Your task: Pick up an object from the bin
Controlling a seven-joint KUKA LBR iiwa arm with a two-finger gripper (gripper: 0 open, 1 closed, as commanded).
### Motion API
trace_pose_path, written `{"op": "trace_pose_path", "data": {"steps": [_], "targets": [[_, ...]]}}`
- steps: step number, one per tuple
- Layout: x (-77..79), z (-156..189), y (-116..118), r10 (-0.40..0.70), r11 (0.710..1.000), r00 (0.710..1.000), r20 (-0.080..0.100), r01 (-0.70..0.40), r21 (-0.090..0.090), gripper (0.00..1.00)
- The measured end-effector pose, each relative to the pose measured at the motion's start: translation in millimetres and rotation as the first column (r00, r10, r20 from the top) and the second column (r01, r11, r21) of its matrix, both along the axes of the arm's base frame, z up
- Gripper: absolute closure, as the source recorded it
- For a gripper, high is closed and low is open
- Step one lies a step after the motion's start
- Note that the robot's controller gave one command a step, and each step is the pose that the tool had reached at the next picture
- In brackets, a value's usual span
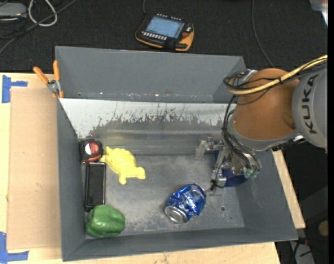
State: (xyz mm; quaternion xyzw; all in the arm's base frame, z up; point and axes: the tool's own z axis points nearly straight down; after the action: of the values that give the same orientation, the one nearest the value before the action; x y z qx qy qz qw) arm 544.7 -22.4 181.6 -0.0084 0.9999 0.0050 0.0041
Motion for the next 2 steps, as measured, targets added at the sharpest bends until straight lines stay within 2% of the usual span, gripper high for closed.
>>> {"op": "trace_pose_path", "data": {"steps": [1,2], "targets": [[-37.7,-74,31,0.111,0.994,0.994,-0.011,-0.111,0.002,0.00],[-50.9,68,-7,0.010,1.000,1.000,0.011,-0.010,-0.006,1.00]]}}
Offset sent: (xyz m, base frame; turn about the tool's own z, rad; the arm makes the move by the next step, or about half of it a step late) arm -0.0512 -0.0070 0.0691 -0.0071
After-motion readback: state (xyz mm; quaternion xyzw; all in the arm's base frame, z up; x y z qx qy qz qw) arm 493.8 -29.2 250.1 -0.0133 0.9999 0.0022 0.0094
